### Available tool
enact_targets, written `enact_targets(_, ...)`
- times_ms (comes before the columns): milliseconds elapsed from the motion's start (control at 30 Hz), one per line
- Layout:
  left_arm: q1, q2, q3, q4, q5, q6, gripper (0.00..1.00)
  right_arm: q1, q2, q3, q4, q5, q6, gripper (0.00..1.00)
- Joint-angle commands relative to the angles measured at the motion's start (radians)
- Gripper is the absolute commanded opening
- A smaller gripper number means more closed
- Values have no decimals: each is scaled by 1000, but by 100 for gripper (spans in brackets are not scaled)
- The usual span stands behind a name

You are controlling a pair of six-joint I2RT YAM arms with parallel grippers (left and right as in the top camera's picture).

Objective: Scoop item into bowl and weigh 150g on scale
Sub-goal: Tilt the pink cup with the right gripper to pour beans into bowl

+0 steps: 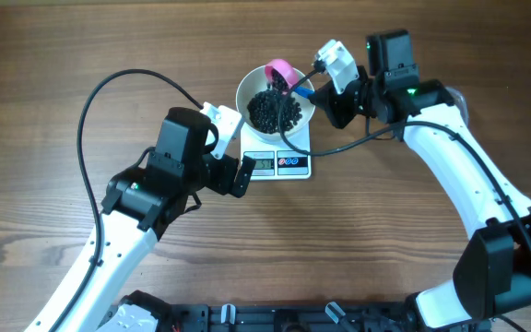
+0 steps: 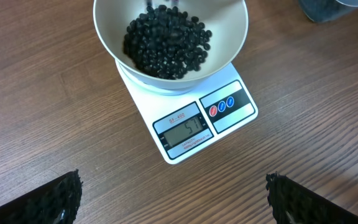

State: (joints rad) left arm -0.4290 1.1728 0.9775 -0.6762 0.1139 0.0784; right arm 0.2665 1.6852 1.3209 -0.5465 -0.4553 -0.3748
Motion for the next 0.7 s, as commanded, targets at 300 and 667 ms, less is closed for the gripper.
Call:
enact_targets(300,6,5,18,3,1,19,100,30,13,6,3,142,-277,5)
enact_targets(667,6,5,18,3,1,19,100,105,-44,7,90,174,-270,4)
